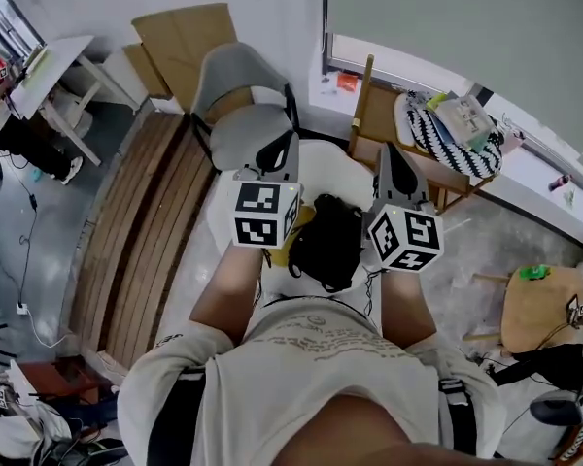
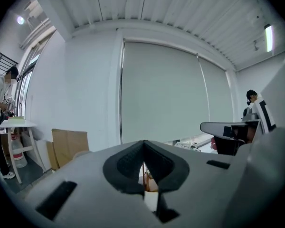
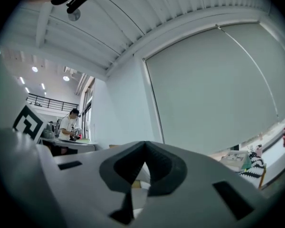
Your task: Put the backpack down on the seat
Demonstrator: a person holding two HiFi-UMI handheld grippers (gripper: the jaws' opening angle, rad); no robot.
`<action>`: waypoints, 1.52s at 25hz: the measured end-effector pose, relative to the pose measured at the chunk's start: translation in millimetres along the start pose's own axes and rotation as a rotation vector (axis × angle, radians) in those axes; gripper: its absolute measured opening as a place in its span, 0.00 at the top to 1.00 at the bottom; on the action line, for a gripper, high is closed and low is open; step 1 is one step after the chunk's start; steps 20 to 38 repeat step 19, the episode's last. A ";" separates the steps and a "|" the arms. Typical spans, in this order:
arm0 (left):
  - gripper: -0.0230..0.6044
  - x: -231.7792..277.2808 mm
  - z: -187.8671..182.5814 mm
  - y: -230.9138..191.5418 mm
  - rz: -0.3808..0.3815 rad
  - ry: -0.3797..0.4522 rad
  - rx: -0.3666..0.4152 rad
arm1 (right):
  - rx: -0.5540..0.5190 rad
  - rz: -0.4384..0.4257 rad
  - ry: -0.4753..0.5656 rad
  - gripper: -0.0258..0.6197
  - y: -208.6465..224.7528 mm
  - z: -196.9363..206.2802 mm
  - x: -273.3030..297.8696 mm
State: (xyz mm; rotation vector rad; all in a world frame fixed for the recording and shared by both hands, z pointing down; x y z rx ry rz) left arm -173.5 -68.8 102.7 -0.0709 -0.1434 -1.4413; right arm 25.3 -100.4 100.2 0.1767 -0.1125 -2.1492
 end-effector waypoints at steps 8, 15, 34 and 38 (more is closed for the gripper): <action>0.93 -3.0 2.5 6.5 0.043 -0.005 -0.007 | -0.007 -0.077 -0.025 0.92 -22.1 5.4 6.6; 0.93 -3.3 2.0 5.2 0.055 -0.007 -0.014 | -0.020 -0.097 -0.044 0.92 -34.3 9.1 10.3; 0.93 -1.4 0.8 5.3 0.056 -0.005 -0.011 | -0.022 -0.095 -0.038 0.92 -33.8 7.6 10.7; 0.93 -1.4 0.8 5.3 0.056 -0.005 -0.011 | -0.022 -0.095 -0.038 0.92 -33.8 7.6 10.7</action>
Point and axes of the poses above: the fingertips, and each gripper's own axes: x forward along the fingers, y to its right, z out of its underside, the point moved 5 cm from there along -x, backward along the fingers, and after that the axes turned 1 degree about -x, right-handed, at the moved point
